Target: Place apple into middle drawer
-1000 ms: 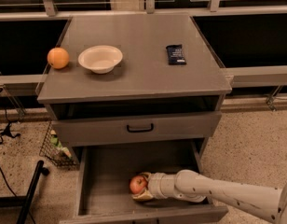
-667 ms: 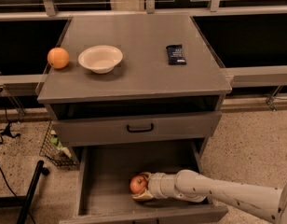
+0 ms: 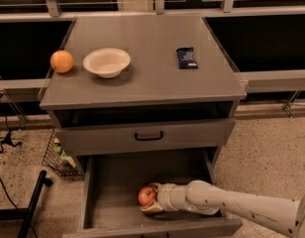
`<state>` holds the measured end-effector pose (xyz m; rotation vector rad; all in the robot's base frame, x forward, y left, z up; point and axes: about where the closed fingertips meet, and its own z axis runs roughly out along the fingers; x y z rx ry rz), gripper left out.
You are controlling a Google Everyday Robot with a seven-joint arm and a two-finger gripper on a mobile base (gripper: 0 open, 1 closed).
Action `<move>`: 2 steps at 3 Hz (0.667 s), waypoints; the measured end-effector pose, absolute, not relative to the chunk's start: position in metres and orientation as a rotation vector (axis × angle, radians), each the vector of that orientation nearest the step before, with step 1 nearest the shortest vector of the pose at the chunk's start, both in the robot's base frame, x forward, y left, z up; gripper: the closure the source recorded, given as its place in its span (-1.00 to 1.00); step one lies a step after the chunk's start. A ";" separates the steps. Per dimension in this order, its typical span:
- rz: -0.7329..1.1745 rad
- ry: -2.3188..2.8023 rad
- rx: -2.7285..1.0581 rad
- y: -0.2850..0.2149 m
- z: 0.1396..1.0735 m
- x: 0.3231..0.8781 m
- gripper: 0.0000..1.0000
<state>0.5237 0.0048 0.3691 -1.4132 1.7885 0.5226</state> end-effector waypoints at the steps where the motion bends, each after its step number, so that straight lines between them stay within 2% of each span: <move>1: 0.523 1.788 -1.413 0.005 0.369 0.524 -0.46; 2: 0.523 1.788 -1.413 0.005 0.369 0.524 -0.92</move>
Offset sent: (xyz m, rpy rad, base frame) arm 0.0000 0.0000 0.0000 0.0000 0.0000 0.0000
